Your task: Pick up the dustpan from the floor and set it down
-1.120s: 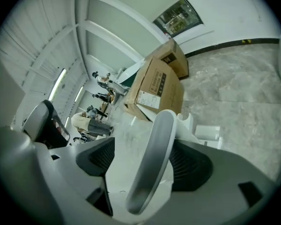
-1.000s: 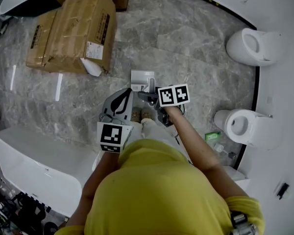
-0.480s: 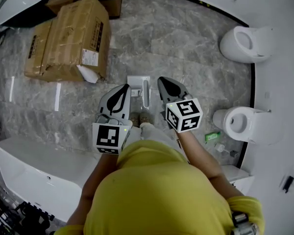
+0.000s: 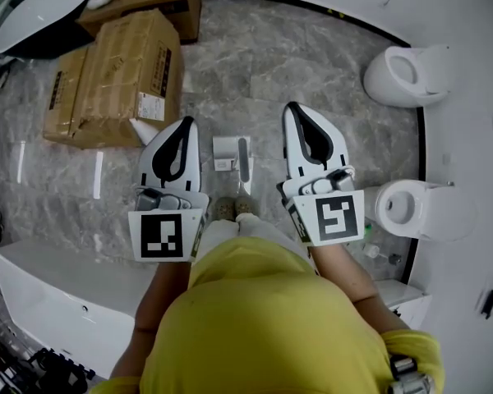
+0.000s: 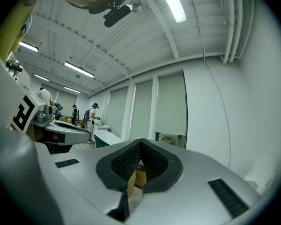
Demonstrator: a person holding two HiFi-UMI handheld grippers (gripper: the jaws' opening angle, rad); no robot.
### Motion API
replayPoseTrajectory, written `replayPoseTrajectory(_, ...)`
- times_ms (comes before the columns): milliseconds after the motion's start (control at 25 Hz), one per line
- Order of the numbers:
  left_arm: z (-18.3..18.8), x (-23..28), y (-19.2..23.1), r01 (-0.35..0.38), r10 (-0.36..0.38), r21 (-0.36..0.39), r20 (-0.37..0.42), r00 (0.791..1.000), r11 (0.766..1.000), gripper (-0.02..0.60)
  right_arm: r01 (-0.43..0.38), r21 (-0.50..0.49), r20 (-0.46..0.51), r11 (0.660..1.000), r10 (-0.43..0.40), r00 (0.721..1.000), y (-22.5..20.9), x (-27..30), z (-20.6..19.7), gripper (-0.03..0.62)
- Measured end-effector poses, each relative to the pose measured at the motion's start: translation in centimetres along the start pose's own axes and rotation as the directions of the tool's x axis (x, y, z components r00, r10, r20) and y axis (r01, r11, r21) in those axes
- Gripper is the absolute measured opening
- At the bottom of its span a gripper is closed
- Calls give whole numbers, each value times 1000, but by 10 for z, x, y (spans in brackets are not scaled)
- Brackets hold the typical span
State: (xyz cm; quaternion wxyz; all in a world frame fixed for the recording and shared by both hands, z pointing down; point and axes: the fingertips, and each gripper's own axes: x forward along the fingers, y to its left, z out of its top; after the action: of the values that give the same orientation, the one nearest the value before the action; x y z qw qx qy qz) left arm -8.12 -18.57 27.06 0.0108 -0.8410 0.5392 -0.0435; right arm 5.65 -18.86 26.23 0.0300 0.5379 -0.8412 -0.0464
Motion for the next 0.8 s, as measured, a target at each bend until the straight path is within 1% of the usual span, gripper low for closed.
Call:
replayPoseTrajectory(120,15,-1,2,-8,8,8,25,1000,1000,2,32,-14,57,999,-32,998,-8,-4,26,11)
replayPoseTrajectory(200,23,1,3,-13,12,19,41,999,1000,2,49,-17,70,999,-48,996,-13,-5,32,11)
replayPoseTrajectory(520,31,3,-1,-13,12,23,30,999,1000,2,84,-3,49,996,-83,995,-27,-7,26,11)
replayPoseTrajectory(680,33,2,-5,-8,7,26,36,999,1000,2,80,-9,43,997,-79,996,-25,-10,24,11)
replayPoseTrajectory(800,33,2,-9,0,-1,25,34,999,1000,2,59,-11,27,998,-58,998,-21,-9,20,9)
